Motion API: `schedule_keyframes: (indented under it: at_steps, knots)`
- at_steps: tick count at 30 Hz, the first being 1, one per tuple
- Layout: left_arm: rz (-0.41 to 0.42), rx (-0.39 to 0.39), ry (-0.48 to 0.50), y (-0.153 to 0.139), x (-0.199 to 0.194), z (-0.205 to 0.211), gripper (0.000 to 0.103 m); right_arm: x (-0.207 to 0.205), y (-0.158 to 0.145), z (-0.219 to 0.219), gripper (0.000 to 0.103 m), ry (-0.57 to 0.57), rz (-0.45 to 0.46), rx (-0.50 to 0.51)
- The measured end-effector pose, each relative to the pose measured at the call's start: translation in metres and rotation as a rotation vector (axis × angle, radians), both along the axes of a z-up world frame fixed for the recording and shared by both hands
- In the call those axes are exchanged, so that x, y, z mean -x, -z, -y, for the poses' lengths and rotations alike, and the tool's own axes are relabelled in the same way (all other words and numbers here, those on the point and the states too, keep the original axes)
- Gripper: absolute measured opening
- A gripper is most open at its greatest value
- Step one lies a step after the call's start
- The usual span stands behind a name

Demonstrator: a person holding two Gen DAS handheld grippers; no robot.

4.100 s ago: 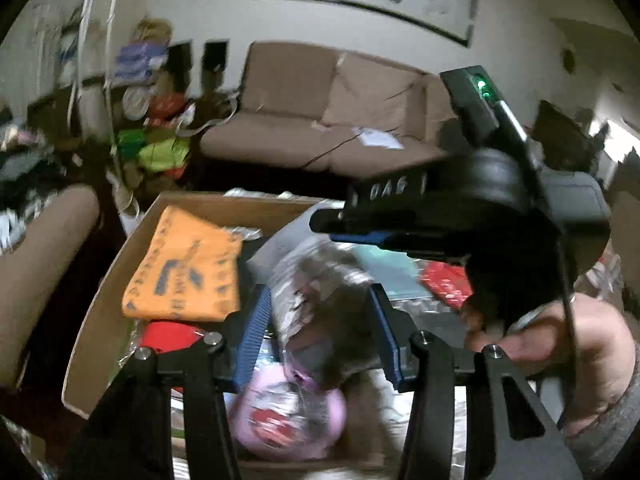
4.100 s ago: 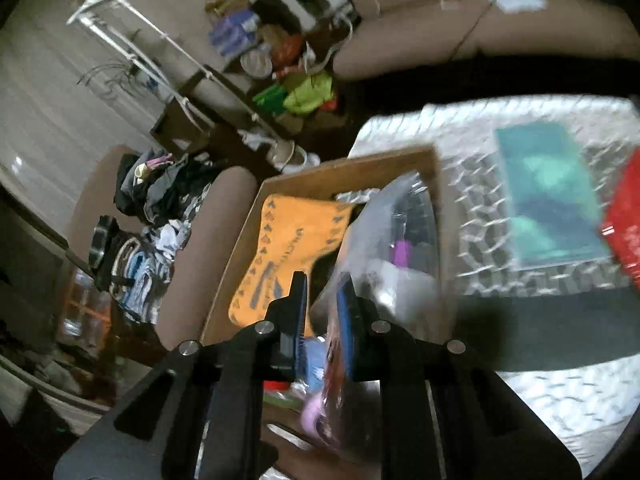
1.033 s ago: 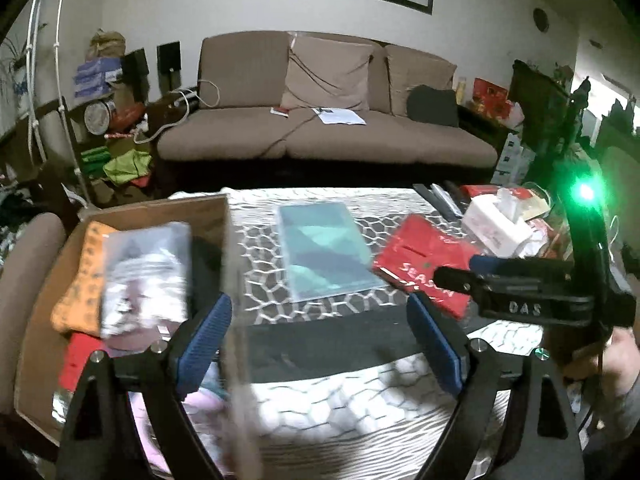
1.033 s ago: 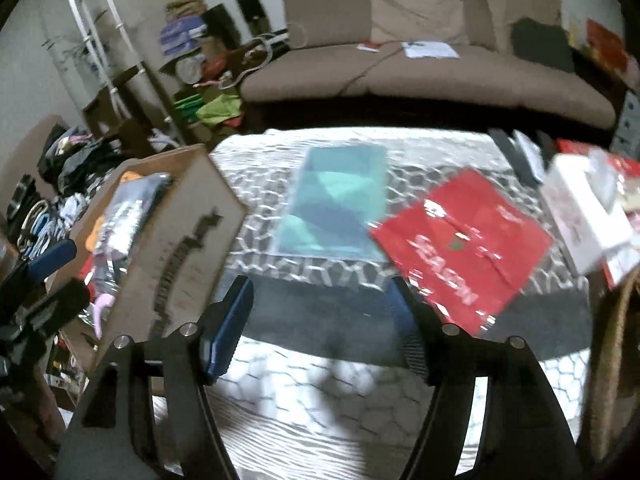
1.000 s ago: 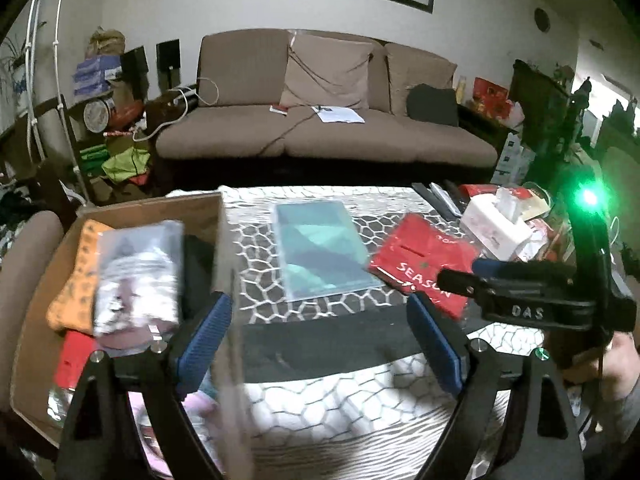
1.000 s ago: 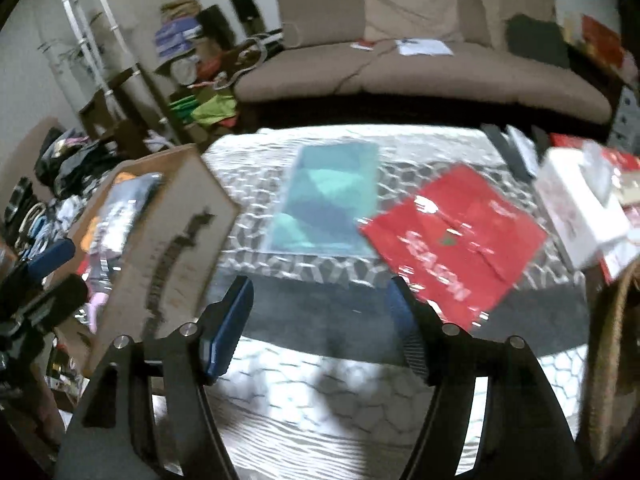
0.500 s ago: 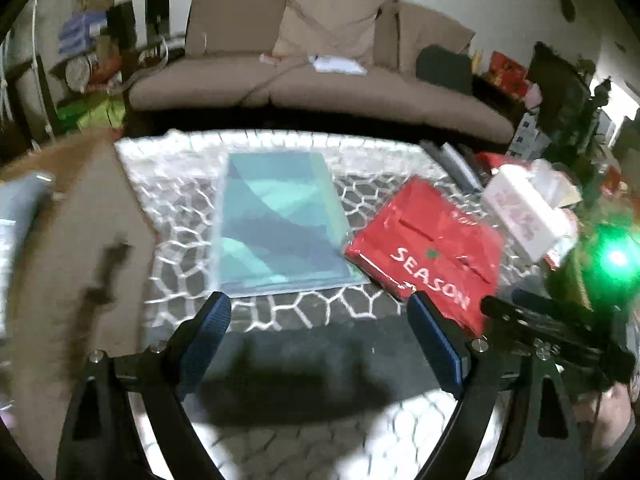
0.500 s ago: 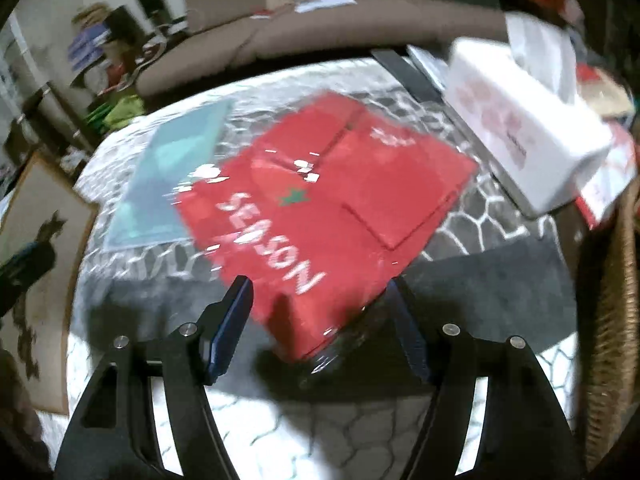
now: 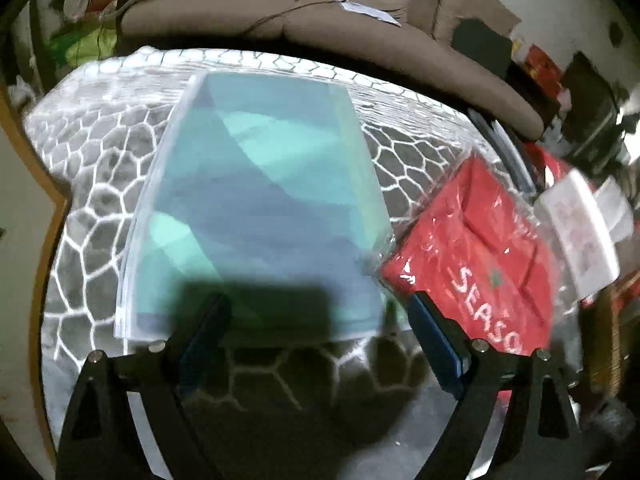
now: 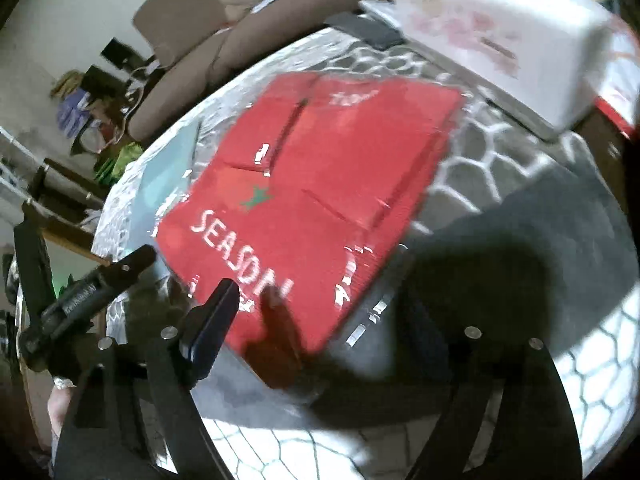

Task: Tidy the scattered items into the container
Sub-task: 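Move the right tool to the red SEASON package and grasp its edge, then grasp the red package with the left tool too and lift it with both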

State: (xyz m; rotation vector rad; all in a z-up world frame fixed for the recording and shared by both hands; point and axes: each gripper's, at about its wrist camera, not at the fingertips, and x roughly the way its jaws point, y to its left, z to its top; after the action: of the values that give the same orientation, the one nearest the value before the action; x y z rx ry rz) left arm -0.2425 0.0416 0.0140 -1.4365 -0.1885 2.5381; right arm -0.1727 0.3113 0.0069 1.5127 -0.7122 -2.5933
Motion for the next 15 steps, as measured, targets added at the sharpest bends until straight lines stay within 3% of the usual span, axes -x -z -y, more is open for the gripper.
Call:
schedule_keyframes:
  at_steps: [3,5,6,7,9,10,11,13,15]
  knots:
    - [0.001,0.019,0.059,-0.001,0.004,-0.027,0.091,0.01,0.001,0.001,0.081,0.014,0.007,-0.021]
    - [0.003,0.04,0.116,0.0,0.006,-0.051,0.091,0.017,0.0,0.005,0.061,0.029,0.012,-0.056]
    - [-0.001,0.032,0.149,0.0,0.003,-0.063,0.084,0.019,0.0,0.008,0.054,0.023,0.016,-0.089]
    - [-0.006,0.049,0.165,-0.001,0.0,-0.072,0.064,0.019,-0.001,0.01,0.034,0.011,0.018,-0.106]
    - [-0.024,0.137,0.155,-0.002,-0.005,-0.086,0.038,0.02,0.0,0.011,0.028,0.003,0.013,-0.085]
    - [-0.023,0.133,0.147,-0.002,-0.006,-0.086,0.03,0.019,0.0,0.01,0.025,0.006,0.012,-0.079]
    - [-0.015,0.111,0.136,-0.003,-0.006,-0.083,0.028,0.018,-0.001,0.009,0.021,0.011,0.005,-0.072]
    - [-0.012,0.06,0.111,-0.01,-0.009,-0.074,0.016,0.014,-0.006,0.01,0.016,0.011,-0.03,-0.083]
    - [-0.05,0.051,0.124,-0.025,-0.021,-0.072,0.014,0.007,-0.016,0.023,0.013,-0.022,-0.072,-0.146]
